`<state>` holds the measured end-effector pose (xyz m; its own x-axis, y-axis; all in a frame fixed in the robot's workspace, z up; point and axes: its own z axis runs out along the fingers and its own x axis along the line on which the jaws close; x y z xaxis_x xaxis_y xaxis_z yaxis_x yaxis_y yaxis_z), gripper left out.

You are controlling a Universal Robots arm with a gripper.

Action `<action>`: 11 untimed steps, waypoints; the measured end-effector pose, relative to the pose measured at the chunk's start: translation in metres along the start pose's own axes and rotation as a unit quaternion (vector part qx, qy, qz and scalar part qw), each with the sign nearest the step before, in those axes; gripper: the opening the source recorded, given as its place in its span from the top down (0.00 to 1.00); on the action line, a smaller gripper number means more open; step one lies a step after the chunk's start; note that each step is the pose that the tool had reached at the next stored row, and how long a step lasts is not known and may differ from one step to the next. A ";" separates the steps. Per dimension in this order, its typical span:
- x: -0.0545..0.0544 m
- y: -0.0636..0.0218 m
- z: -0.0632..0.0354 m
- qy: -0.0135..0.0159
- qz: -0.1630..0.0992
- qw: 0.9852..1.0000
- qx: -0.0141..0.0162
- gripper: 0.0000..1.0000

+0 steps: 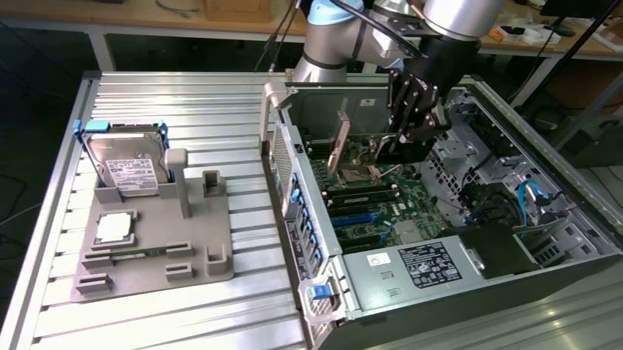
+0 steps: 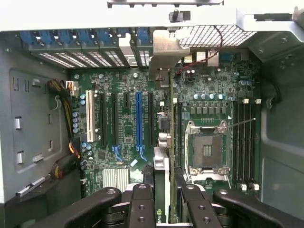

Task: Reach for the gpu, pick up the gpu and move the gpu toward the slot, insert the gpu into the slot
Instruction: 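Insert the gpu into the slot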

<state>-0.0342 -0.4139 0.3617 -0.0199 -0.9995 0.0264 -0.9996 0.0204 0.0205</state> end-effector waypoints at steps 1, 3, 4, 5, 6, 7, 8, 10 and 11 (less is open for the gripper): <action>0.001 0.0000 0.0005 0.001 0.000 1.000 0.000 0.73; 0.003 -0.0001 0.0021 0.003 0.002 1.000 0.000 0.73; 0.004 -0.0001 0.0027 0.004 0.003 1.000 0.000 0.73; 0.004 -0.0001 0.0033 0.005 0.003 1.000 0.000 0.73; 0.004 -0.0001 0.0039 0.007 0.004 1.000 0.000 0.73; 0.005 -0.0002 0.0046 0.008 0.004 1.000 0.000 0.73; 0.005 -0.0002 0.0057 0.010 0.005 1.000 0.001 0.73; 0.005 0.0001 0.0081 0.011 0.007 1.000 0.000 0.73; 0.005 0.0004 0.0095 0.011 0.007 1.000 0.000 0.73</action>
<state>-0.0349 -0.4187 0.3523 -0.0343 -0.9982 0.0483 -0.9992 0.0353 0.0191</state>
